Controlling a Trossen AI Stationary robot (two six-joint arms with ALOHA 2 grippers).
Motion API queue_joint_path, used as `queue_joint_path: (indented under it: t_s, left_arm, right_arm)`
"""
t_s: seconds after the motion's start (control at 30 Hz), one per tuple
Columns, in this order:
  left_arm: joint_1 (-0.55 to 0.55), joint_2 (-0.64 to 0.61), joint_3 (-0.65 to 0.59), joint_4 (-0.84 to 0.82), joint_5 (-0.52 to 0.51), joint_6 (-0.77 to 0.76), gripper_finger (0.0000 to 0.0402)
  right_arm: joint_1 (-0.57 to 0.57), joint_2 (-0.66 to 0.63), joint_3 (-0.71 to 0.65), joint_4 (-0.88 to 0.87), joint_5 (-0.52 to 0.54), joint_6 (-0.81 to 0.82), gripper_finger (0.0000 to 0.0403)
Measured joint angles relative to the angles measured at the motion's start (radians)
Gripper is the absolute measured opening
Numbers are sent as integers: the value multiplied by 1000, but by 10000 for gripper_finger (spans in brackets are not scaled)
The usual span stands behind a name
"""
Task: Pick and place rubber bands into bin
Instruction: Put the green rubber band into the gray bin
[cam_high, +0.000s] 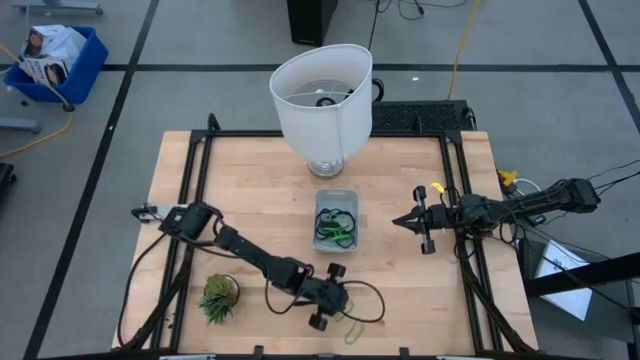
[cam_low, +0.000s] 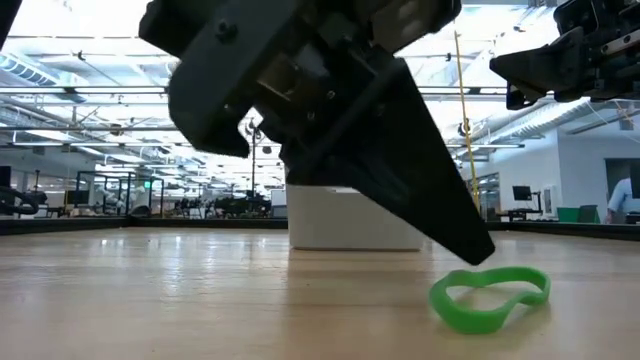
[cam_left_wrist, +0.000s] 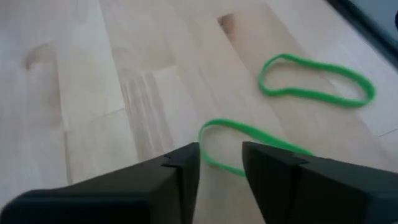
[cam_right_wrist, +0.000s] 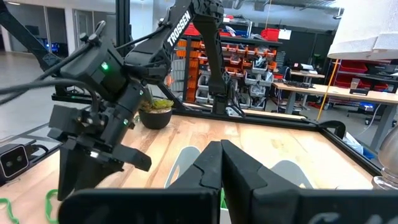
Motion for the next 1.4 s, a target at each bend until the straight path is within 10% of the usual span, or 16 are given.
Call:
queue_joint_path:
  t_s: [0.57,0.77,0.93,1.4]
  left_arm:
    - [40,67,2,97,87,4,194]
    - [43,81,4,105,98,22,146]
    - [41,80,4,107,141,92,21]
    - [13,-305,-27,-68,8,316,4]
  right_arm:
    - [0,0,0,-6,0,1,0]
    - [0,2,0,-8,0,1,0]
    - [0,6,0,-8,1,2,0]
    - [0,13,0,-12,0,11,0]
